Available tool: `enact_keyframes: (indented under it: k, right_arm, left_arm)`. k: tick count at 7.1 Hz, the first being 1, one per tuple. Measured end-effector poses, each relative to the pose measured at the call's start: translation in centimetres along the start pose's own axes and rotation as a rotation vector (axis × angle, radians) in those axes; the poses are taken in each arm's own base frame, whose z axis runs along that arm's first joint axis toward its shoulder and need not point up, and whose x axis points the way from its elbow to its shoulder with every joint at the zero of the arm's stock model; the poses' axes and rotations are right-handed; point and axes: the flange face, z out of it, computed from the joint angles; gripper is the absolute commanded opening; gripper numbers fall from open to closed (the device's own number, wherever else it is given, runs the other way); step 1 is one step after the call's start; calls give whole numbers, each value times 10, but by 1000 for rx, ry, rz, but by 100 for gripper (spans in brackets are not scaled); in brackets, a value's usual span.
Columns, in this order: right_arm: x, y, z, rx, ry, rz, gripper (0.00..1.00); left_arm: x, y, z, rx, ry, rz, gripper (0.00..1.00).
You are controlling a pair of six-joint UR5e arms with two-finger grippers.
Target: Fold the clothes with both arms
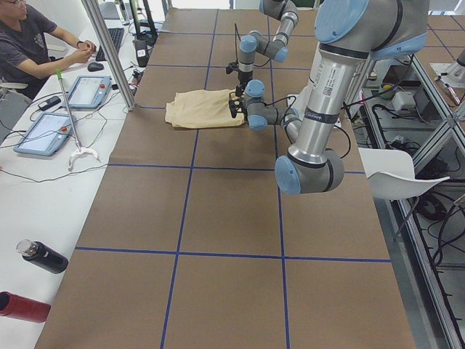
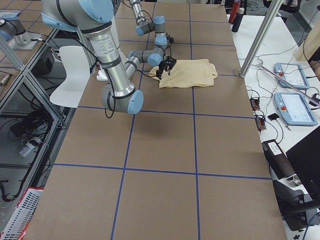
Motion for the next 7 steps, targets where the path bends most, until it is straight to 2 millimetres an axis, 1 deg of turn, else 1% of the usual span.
enact_keyframes:
  k: [2,4,7]
  right_arm:
    - [5,-2,5,3,14,1,100]
    - [17,-4,11,3,29,3,100]
    - [19,3,14,-5,34,-1,100]
  left_arm:
    - [-1,-1,0,1,-1,0,0]
    - [-1,-1,0,1,-2,0,0]
    - [-2,-2,0,3,-3,0,0]
